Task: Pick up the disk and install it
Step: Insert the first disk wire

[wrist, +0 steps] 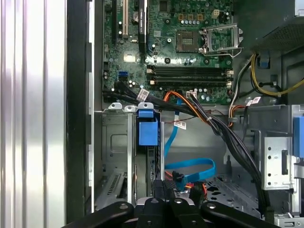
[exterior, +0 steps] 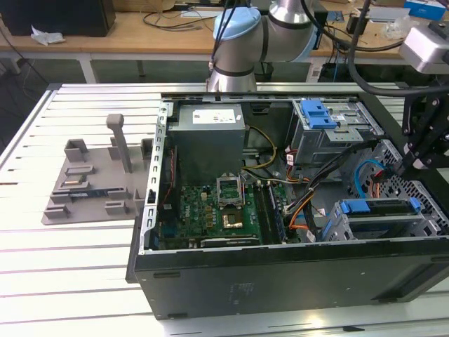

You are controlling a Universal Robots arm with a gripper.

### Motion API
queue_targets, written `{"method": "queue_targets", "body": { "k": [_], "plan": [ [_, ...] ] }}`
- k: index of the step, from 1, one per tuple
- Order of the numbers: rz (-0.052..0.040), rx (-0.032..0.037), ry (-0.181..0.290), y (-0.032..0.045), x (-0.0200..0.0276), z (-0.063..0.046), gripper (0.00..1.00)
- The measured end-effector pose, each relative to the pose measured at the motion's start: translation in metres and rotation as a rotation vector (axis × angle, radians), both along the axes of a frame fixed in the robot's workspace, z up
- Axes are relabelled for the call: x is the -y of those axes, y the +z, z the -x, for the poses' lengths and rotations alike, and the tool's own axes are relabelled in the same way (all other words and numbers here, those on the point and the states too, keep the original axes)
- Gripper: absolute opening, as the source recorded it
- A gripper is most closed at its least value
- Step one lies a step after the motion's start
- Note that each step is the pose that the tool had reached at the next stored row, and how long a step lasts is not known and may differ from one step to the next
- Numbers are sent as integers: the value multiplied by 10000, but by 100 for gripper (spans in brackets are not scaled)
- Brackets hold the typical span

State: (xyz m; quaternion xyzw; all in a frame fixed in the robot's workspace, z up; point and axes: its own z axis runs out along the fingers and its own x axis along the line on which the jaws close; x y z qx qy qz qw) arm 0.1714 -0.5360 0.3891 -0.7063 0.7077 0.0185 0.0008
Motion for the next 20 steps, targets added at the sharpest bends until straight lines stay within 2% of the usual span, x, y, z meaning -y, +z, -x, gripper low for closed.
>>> {"method": "queue_targets", "body": {
  "k": [7, 9, 15, 18, 20],
  "plan": [
    [5, 0, -2, -18, -29, -72, 11],
    [15, 0, 1, -38, -58, -88, 11],
    [16, -4, -1, -111, -88, -100, 11],
    [15, -4, 0, -117, -140, -113, 11],
    [16, -4, 1, -124, -213, -137, 11]
  ]
}}
